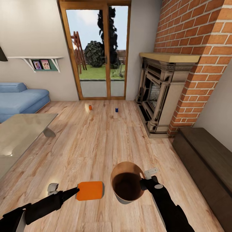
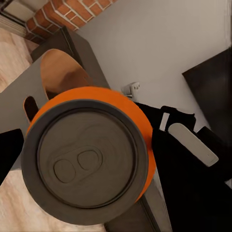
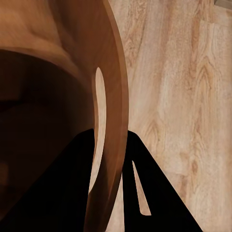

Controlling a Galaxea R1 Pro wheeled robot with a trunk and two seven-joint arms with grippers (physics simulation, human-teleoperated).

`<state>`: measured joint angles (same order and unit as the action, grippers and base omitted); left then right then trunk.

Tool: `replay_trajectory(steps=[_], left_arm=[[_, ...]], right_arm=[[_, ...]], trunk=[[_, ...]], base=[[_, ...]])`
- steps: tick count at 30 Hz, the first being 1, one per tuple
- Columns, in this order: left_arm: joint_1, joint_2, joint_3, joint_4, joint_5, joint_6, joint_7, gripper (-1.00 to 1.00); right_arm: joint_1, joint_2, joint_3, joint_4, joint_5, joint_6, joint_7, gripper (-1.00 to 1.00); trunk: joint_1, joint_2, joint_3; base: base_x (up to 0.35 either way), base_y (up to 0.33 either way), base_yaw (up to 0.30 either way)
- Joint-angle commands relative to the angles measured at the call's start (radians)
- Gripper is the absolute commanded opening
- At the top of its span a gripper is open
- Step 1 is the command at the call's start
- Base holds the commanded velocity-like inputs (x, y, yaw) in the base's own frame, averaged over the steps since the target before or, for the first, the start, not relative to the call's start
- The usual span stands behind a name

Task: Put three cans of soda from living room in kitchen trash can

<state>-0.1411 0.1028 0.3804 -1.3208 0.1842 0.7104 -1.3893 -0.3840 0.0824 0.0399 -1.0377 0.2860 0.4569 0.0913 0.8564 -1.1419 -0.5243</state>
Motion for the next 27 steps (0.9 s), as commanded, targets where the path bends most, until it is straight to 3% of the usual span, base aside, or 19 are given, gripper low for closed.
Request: replay_trajectory(steps=[1,17,21,27], left_arm=[[0.000,0.000,-0.001,0.000,0.008,-0.003,0.000,-1.00],[0.001,-0.006,-0.006,-0.001,0.042,-0.004,0.000,-1.00],[0.001,-0.024,-0.007,-0.001,0.063,-0.006,0.005,-1.00],[0.001,-0.045,-0.008,-0.001,0.064,-0.008,0.010,-1.00]], right_arm=[[0.000,0.000,0.000,-0.001,-0.007,0.000,0.004,-1.00],[0.000,0.000,0.001,-0.001,-0.006,0.000,0.004,-1.00],[-0.001,0.000,0.002,-0.001,-0.006,0.000,0.004,-1.00],[0.000,0.000,0.002,-0.001,-0.006,0.000,0.004,-1.00]], trunk=[[0.000,0.000,0.000],[0.000,0.000,0.000],[0.000,0.000,0.000],[0.000,0.000,0.000]], base=[[0.000,0.000,0.000],[0.000,0.000,0.000],[0.000,0.000,0.000],[0.000,0.000,0.000]])
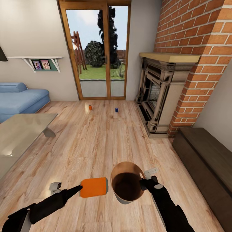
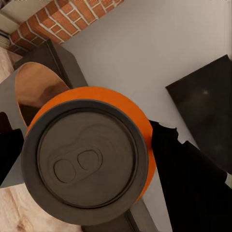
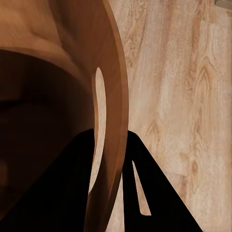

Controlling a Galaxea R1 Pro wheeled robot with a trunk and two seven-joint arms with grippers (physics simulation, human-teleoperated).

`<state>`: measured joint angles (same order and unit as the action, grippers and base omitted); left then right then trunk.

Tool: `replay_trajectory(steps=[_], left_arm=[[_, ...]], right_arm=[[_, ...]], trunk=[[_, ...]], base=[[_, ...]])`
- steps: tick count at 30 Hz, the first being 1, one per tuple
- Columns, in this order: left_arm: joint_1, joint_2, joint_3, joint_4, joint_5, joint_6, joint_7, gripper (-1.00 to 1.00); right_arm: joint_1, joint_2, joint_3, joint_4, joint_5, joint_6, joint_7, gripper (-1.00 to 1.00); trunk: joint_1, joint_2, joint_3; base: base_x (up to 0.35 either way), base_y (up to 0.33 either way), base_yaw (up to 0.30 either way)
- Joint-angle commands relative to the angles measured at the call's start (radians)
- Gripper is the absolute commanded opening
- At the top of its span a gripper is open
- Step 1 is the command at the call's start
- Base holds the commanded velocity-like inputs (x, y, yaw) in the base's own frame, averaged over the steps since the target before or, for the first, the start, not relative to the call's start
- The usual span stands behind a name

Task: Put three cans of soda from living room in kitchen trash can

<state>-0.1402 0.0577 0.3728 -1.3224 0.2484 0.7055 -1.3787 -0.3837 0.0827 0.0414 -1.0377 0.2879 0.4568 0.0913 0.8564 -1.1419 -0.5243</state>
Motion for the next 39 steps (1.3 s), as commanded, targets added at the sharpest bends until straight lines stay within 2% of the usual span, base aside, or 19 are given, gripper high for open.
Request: replay_trajectory(steps=[1,6,20,26,34,39], left_arm=[[0.000,-0.003,0.000,0.000,-0.001,-0.004,0.000,-1.00],[0.000,-0.017,0.000,0.001,-0.001,-0.008,0.003,-1.00],[0.000,-0.022,-0.002,0.000,0.000,-0.008,0.003,-1.00],[0.000,-0.044,-0.003,0.000,-0.003,-0.010,0.004,-1.00],[-0.001,-0.049,-0.002,0.000,-0.003,-0.012,0.006,-1.00],[-0.001,-0.069,-0.003,-0.001,-0.003,-0.014,0.045,-1.00]], right_arm=[[0.000,0.000,0.000,-0.001,-0.007,0.000,0.004,-1.00],[0.000,0.001,0.000,-0.001,-0.007,0.000,0.004,-1.00],[-0.001,0.002,0.001,0.000,-0.007,0.000,0.003,-1.00],[0.000,0.002,0.000,0.001,-0.007,0.000,0.002,-1.00],[0.000,0.003,0.000,0.001,-0.007,-0.001,-0.001,-1.00],[0.000,0.005,-0.002,0.001,0.017,-0.001,-0.001,-1.00]], trunk=[[0.000,0.000,0.000],[0.000,0.000,0.000],[0.000,0.000,0.000],[0.000,0.000,0.000],[0.000,0.000,0.000],[0.000,0.000,0.000]], base=[[0.000,0.000,0.000],[0.000,0.000,0.000],[0.000,0.000,0.000],[0.000,0.000,0.000],[0.000,0.000,0.000],[0.000,0.000,0.000]])
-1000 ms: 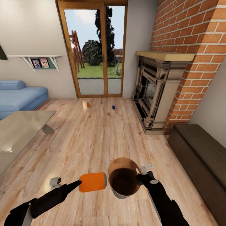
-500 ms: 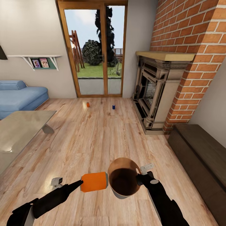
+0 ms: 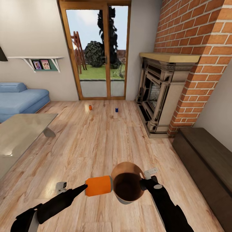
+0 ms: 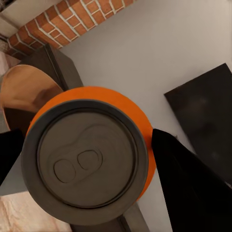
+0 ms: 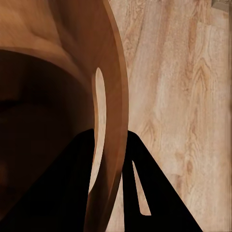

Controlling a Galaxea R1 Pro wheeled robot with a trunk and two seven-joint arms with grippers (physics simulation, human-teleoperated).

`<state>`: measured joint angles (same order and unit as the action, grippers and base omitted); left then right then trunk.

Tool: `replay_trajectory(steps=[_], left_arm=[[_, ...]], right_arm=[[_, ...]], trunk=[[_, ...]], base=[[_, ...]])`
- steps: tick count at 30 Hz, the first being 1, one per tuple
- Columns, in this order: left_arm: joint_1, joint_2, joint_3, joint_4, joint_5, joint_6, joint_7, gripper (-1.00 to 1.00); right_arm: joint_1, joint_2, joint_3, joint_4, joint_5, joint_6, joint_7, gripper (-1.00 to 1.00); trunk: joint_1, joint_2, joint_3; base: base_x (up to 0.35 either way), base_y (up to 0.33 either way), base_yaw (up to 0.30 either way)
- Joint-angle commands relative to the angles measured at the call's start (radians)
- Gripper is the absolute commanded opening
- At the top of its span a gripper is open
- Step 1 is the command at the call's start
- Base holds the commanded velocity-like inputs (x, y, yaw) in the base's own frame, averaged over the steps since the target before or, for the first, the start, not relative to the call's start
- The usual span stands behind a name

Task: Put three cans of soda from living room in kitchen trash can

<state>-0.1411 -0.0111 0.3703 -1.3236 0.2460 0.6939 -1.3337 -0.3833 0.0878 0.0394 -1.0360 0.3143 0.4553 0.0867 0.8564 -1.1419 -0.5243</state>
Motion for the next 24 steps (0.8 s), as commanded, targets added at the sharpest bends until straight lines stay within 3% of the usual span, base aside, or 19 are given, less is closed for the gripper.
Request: replay_trajectory(steps=[1,15,24], left_arm=[[0.000,-0.003,0.000,0.000,-0.001,-0.004,0.008,-1.00],[0.000,-0.013,0.000,0.001,0.001,-0.029,0.019,-1.00],[0.000,-0.043,-0.002,0.001,-0.004,-0.038,0.060,-1.00]], right_arm=[[0.000,0.002,0.000,-0.001,-0.001,0.000,0.004,-1.00],[0.000,0.009,0.000,0.021,0.015,-0.012,0.004,-1.00],[-0.001,0.009,0.000,0.025,0.015,-0.012,0.004,-1.00]], trunk=[[0.000,0.000,0.000],[0.000,0.000,0.000],[0.000,0.000,0.000]], base=[[0.000,0.000,0.000],[0.000,0.000,0.000],[0.000,0.000,0.000]])
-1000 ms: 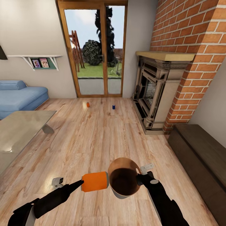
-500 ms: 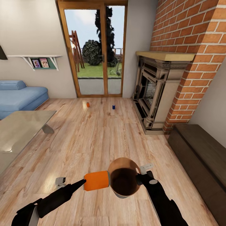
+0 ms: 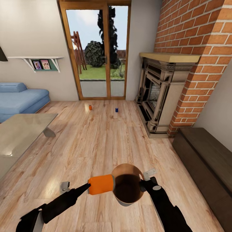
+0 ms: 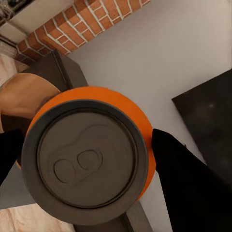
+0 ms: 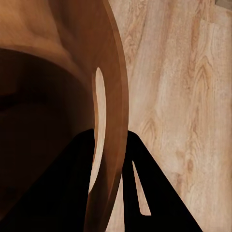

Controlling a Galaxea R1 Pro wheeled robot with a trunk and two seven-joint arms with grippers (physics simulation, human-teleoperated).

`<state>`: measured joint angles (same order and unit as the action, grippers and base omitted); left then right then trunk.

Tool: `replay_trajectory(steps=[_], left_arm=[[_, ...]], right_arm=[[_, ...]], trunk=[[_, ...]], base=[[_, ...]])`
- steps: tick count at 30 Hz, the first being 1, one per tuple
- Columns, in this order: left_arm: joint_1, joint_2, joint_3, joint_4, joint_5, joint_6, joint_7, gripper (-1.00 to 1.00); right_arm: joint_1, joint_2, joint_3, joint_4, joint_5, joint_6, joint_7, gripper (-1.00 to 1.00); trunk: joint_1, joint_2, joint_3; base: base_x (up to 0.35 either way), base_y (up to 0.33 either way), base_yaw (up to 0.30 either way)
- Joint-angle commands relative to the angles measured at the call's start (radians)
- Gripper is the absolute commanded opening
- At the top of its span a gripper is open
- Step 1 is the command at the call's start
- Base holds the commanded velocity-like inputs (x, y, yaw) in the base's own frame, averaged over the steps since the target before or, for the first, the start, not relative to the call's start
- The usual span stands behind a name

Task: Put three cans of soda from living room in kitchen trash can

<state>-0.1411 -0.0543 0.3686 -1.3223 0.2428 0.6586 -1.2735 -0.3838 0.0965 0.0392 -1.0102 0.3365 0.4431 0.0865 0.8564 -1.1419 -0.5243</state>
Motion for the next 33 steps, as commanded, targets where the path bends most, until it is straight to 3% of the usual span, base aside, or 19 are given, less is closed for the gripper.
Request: replay_trajectory(steps=[1,5,12,17,33], left_arm=[[0.000,-0.004,-0.008,0.000,-0.002,-0.004,0.001,-1.00],[0.000,-0.011,-0.046,0.000,-0.005,-0.005,0.007,-1.00],[0.000,-0.013,-0.057,0.003,-0.001,-0.041,0.069,-1.00],[0.000,-0.015,-0.080,0.003,-0.003,-0.047,0.076,-1.00],[-0.009,-0.039,-0.085,0.000,-0.003,-0.048,0.100,-1.00]], right_arm=[[-0.001,0.000,0.000,-0.001,-0.007,0.000,0.004,-1.00],[0.000,0.000,0.000,-0.001,-0.007,0.000,0.004,-1.00],[0.000,0.005,0.000,-0.001,-0.007,0.000,0.003,-1.00],[0.000,0.006,0.000,-0.001,-0.007,0.000,0.002,-1.00],[0.000,0.006,0.001,-0.001,-0.007,0.000,0.002,-1.00]], trunk=[[0.000,0.000,0.000],[0.000,0.000,0.000],[0.000,0.000,0.000],[0.000,0.000,0.000],[0.000,0.000,0.000]], base=[[0.000,0.000,0.000],[0.000,0.000,0.000],[0.000,0.000,0.000],[0.000,0.000,0.000],[0.000,0.000,0.000]])
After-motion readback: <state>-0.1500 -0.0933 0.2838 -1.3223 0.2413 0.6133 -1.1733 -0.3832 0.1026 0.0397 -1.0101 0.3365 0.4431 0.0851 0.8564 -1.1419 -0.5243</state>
